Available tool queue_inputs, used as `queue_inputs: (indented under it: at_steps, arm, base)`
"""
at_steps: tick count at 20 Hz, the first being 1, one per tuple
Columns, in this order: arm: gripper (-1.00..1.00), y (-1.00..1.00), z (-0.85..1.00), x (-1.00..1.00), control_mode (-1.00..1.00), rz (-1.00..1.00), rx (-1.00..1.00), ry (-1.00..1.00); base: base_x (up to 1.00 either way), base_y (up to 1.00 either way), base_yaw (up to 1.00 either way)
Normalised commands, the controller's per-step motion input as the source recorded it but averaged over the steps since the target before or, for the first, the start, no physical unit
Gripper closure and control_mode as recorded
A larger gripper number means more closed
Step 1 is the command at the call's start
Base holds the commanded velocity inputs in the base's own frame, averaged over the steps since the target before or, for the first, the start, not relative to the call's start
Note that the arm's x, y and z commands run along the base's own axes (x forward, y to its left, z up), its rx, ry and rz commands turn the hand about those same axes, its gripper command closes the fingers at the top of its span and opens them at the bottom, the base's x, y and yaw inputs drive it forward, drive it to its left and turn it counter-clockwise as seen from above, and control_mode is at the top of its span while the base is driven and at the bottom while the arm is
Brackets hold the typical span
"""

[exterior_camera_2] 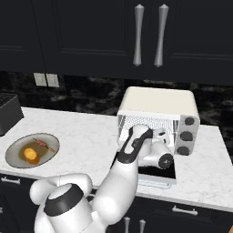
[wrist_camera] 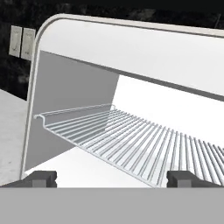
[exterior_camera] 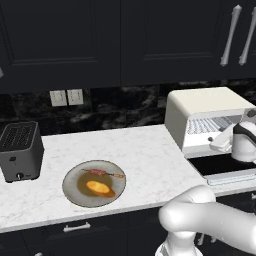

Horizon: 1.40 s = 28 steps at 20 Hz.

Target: Pick up the kebab skewer and baguette bread, and place them inside the toaster oven. Close the toaster oven door and start by setting the timer.

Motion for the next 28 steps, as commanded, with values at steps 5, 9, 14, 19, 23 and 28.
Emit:
queue_inputs:
  at_steps: [5, 9, 14, 19, 23, 28]
  arm:
    - [-1.0, 0.0, -0.2, 0.23, -1.0, 0.0, 0.0, -0.1]
    - [-1.0, 0.0, -0.19, 0.21, -1.0, 0.0, -0.02, -0.1]
    - [-1.0, -0.02, 0.0, 0.29, -1.0, 0.0, -0.02, -0.03]
    - [-1.0, 0.0, 0.0, 0.19, -1.0, -0.01, -0.03, 0.0]
    - [-1.0, 0.0, 0.0, 0.02, -1.0, -0.03, -0.05, -0.03]
    - [-1.0, 0.01, 0.0, 0.0, -1.0, -0.07, -0.08, -0.06]
  base:
    - [0.0, 0.0, 0.0]
    - [0.0, 0.0, 0.0]
    - [0.0, 0.0, 0.0]
    - [0.0, 0.0, 0.0]
    - [0.0, 0.0, 0.0]
    - [0.0, 0.0, 0.0]
